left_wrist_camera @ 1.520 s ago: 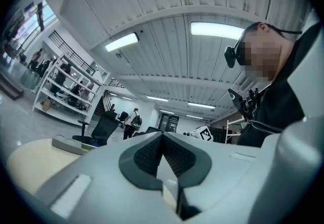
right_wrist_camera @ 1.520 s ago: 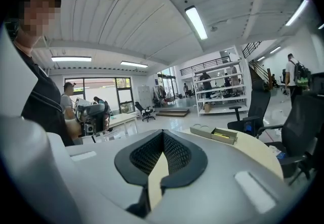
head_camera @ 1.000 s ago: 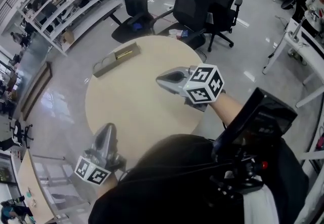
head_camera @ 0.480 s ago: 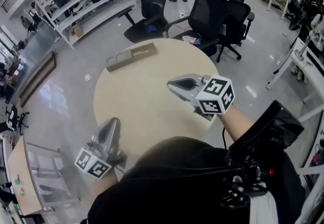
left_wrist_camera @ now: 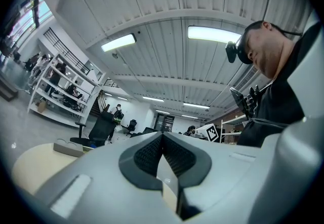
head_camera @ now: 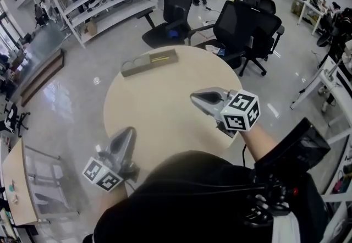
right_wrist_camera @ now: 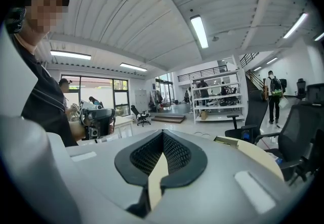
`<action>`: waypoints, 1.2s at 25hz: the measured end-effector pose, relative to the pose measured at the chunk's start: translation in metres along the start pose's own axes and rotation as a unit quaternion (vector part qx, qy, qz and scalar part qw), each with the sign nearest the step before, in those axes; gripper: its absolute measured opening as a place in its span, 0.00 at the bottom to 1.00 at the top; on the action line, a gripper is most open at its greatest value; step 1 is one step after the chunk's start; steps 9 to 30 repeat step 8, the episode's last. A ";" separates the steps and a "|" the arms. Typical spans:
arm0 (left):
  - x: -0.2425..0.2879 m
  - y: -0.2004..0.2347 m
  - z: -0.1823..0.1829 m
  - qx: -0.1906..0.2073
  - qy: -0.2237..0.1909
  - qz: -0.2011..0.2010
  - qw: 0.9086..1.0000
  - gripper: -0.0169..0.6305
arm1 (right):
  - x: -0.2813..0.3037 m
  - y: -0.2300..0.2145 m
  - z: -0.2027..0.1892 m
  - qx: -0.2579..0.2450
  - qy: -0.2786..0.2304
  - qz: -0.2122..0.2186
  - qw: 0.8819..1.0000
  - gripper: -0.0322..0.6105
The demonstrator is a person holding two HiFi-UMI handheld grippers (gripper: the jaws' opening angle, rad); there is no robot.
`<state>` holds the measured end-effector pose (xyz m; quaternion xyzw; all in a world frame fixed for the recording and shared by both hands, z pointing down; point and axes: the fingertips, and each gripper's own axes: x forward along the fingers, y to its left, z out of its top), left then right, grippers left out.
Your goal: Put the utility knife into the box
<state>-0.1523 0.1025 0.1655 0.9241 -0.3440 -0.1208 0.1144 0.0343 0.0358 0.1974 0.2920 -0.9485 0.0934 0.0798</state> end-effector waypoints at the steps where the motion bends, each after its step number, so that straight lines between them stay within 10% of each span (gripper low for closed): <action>1: 0.000 0.001 0.001 0.000 -0.001 0.001 1.000 0.02 | 0.001 0.000 0.001 -0.001 0.000 0.000 1.000 0.07; 30: 0.006 0.006 -0.001 -0.003 0.001 0.003 1.000 0.02 | 0.004 -0.007 0.006 -0.003 -0.003 0.003 1.000 0.07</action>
